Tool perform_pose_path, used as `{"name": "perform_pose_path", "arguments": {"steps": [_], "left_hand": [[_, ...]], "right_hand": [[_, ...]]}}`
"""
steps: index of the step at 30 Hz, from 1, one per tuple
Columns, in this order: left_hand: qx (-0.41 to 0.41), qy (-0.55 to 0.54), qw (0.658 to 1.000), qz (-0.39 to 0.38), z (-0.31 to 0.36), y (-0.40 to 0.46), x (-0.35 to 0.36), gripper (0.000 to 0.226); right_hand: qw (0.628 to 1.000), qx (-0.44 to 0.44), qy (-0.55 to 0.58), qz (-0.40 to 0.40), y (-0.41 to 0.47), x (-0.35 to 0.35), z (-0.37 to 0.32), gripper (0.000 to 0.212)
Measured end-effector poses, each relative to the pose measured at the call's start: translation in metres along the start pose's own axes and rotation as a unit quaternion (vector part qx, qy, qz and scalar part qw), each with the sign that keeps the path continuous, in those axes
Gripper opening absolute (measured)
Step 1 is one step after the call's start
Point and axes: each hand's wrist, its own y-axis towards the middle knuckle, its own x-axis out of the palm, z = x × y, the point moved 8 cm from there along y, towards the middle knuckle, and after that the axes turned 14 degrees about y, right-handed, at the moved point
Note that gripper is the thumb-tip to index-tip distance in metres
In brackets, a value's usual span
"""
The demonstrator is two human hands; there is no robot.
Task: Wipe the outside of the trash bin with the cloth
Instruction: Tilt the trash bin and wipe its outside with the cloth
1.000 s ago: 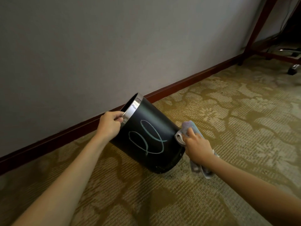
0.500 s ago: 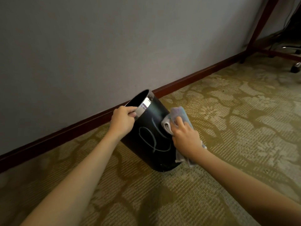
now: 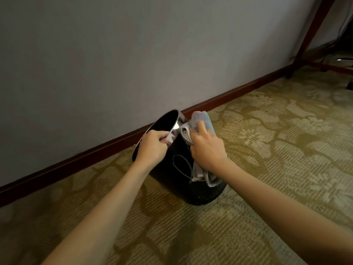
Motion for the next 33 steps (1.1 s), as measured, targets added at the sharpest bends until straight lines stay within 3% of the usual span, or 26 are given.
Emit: {"name": "perform_pose_path", "arguments": {"steps": [3,9,12,16,23,28,33], "left_hand": [[0.002,-0.008,1.0,-0.018,-0.007,0.001,-0.002,0.035],[-0.055,-0.024,0.998,0.014,-0.039,0.01,-0.02,0.029],[-0.082,-0.041,0.996,0.008,-0.052,0.005,-0.022,0.03],[-0.08,-0.051,0.995,-0.014,-0.049,-0.001,-0.016,0.031],[-0.027,-0.045,0.998,-0.016,-0.019,-0.002,-0.005,0.027],[-0.033,-0.02,0.999,-0.001,-0.023,0.004,-0.01,0.03],[-0.078,-0.057,0.995,0.016,-0.043,0.011,-0.019,0.033]], "right_hand": [[0.998,-0.025,-0.056,-0.025,-0.014,0.008,0.0,0.046],[0.979,0.07,-0.111,-0.156,-0.061,0.045,0.06,0.036],[0.97,0.101,-0.129,-0.18,-0.067,0.048,0.081,0.033],[0.975,0.115,-0.081,-0.174,-0.041,0.041,0.066,0.028],[0.997,-0.042,-0.07,-0.017,-0.008,0.007,-0.025,0.036],[0.987,-0.042,-0.14,-0.063,-0.044,0.027,-0.014,0.029],[0.973,0.058,-0.147,-0.168,-0.082,0.06,0.052,0.042]]}}
